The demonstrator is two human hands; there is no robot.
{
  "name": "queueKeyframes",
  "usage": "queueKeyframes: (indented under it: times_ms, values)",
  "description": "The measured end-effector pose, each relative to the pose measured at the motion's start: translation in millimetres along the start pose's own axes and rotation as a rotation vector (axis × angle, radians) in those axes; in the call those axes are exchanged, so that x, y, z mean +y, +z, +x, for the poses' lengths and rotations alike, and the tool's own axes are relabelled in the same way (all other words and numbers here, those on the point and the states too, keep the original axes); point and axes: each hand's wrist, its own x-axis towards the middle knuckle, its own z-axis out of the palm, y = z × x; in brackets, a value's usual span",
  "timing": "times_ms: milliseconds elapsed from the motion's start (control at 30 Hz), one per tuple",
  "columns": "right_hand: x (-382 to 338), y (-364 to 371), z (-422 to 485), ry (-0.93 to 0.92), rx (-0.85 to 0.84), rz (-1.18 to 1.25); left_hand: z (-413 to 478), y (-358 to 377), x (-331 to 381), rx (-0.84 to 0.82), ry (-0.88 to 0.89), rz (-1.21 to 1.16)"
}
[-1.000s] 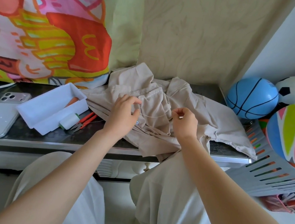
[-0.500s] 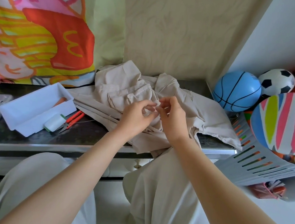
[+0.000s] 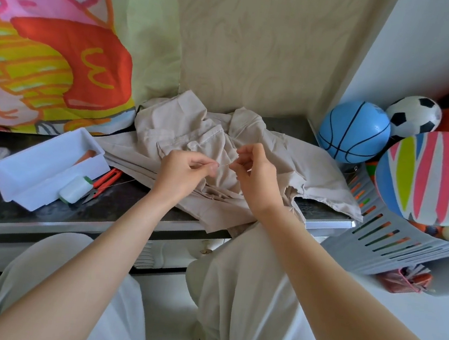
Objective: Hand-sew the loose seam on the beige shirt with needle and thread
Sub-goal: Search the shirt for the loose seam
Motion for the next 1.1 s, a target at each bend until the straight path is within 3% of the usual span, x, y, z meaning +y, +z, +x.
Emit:
queueKeyframes:
  times_ms: [133,433,667,767,833,967,1100]
  values:
    - [2,2,0,0.025,0.006,0.010,-2,-9,2,0.015,-0.021,0.019]
    - [14,-1,7,0.224,0.077,-0.048,-11,-29,8,-0.094,-0.081,-0.269]
    - [23,-2,12,0.335,0.086,-0.207,-21,-38,-17,-0.025,-0.102,0.067]
    - [25,-2,14,0.344,0.011,-0.297,-22,-38,-31,-0.029,-0.076,0.222]
    - [21,1,11,0.242,-0.112,-0.447,-25,-39,-43,-0.063,-0.062,0.398]
    - [0,24,-11,-0.293,-0.323,-0.632,-38,-37,-72,-0.163,-0.052,0.487]
    - [2,48,-24,-0.385,-0.544,-0.695,-39,-39,-86,-0.131,-0.019,0.412]
